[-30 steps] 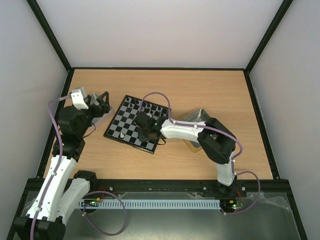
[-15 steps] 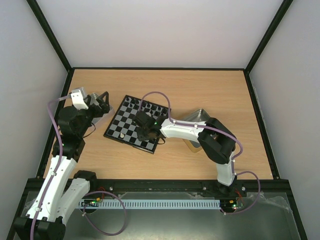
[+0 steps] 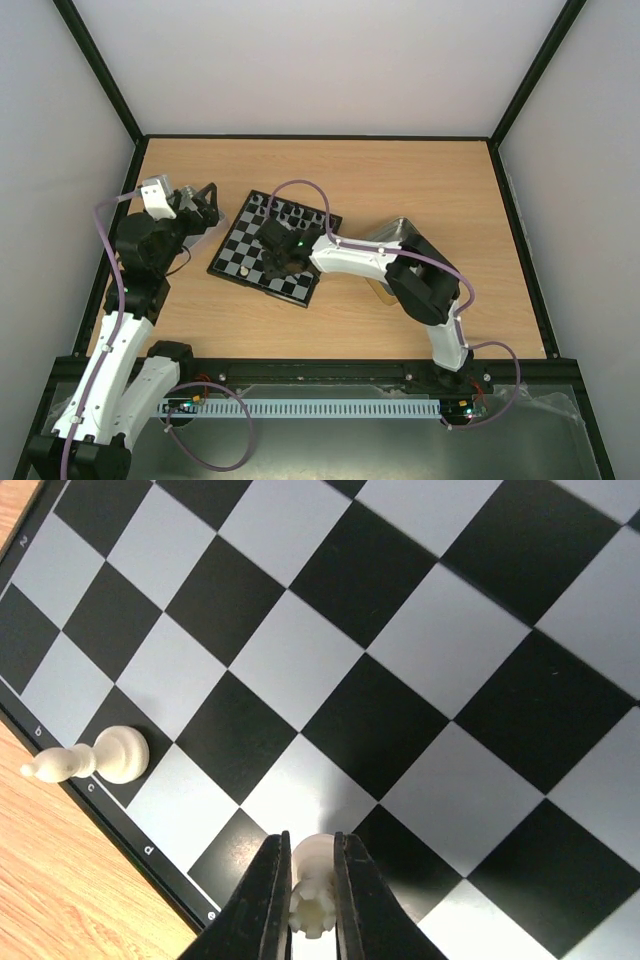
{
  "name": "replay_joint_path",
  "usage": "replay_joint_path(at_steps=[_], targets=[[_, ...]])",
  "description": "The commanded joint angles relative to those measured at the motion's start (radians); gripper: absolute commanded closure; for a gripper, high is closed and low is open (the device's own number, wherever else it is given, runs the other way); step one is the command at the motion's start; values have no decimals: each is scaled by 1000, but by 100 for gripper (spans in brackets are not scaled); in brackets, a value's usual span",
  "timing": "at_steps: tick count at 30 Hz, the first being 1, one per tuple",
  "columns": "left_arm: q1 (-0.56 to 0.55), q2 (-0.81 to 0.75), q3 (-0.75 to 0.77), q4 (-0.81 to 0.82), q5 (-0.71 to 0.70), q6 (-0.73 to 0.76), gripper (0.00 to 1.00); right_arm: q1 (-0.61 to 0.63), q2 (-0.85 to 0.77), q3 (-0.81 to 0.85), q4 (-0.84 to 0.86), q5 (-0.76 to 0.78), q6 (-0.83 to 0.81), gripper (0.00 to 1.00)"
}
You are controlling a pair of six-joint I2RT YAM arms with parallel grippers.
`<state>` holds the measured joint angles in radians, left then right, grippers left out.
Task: Set up the chess pieces on the board
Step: Place the chess piece on the chessboard.
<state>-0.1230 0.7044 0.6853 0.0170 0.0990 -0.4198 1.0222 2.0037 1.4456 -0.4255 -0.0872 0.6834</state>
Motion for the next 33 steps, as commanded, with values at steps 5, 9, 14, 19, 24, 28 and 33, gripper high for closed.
replay_joint_path(at_steps=[5,9,14,19,24,28,33], targets=[[6,-10,-4,17,-8,0,1,17,31,58,-50,2,-8,76],[6,-9,-4,17,-8,0,1,17,17,67,-32,16,26,70],[6,-4,-2,18,-9,-1,0,18,27,68,-42,25,45,69],[6,-8,-4,17,-10,0,1,17,30,56,-59,26,36,69],[6,-7,-4,17,-9,-2,1,18,32,41,-65,19,24,70],[6,-7,-4,17,-10,-2,0,18,50,45,-73,11,15,73],[7,-8,-4,17,-9,-2,0,18,59,43,-84,33,11,85]])
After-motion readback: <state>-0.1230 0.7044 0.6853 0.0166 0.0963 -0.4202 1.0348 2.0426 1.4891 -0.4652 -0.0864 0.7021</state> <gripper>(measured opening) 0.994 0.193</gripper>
